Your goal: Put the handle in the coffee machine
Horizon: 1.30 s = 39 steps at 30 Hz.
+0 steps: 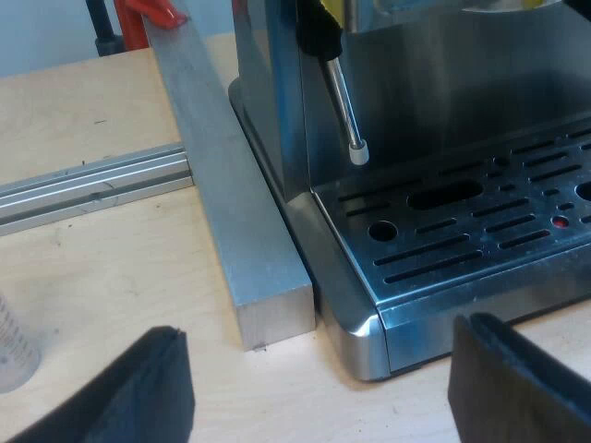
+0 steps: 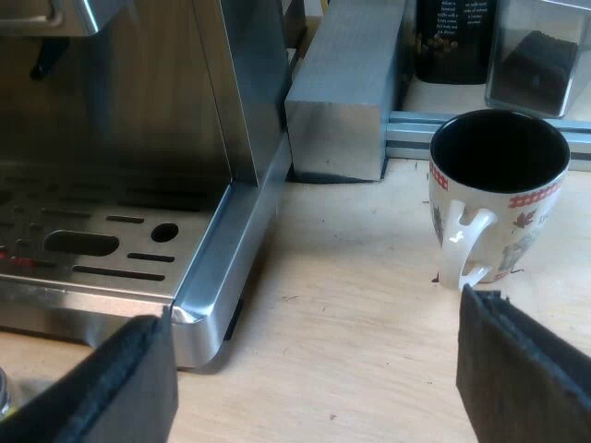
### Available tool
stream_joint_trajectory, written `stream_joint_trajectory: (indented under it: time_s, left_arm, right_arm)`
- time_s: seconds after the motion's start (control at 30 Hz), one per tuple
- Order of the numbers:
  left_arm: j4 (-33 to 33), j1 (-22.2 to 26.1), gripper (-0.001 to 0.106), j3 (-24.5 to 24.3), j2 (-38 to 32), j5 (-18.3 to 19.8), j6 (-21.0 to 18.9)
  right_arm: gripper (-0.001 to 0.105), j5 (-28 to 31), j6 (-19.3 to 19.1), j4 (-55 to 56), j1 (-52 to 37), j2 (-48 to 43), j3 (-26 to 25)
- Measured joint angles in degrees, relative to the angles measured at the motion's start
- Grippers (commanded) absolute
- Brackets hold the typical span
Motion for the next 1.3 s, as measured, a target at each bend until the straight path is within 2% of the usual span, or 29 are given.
stream_joint_trajectory:
  time_s: [0.47,0.53,0.57,0.67,0.8,0.97,1.13,1.17,1.3]
  left_arm:
    - [0.0,0.0,0.062,0.0,0.0,0.0,0.0]
    - [0.0,0.0,0.064,0.0,0.0,0.0,0.0]
    - [0.27,0.0,0.068,0.0,0.0,0.33,0.0]
    - [1.27,0.0,0.074,-1.53,0.0,4.11,0.0]
    - [2.93,0.0,0.074,-5.09,0.0,9.47,0.11]
    - [5.78,0.0,0.074,-8.35,4.11,18.03,4.94]
    - [6.37,-1.56,0.074,-8.5,6.18,19.55,7.46]
    - [7.44,-3.41,0.074,-8.5,7.75,21.85,7.87]
    - [7.82,-8.17,0.074,-8.59,11.96,24.38,9.06]
  right_arm:
    - [0.066,0.0,0.0,0.0,0.0,0.0,0.0]
    - [0.066,0.0,0.31,0.0,0.0,0.0,0.0]
    - [0.066,0.0,1.95,0.0,0.0,0.0,0.0]
    - [0.066,0.0,4.26,0.47,0.0,0.0,-0.61]
    - [0.066,-0.8,4.48,2.76,0.27,1.37,-3.07]
    - [0.066,-4.77,4.62,10.03,4.63,9.06,-8.37]
    - [0.066,-5.2,2.72,17.74,10.48,17.88,-12.59]
    - [0.066,-5.34,2.61,18.74,12.13,19.96,-13.58]
    - [0.066,-5.53,2.6,20.22,17.75,26.17,-16.02]
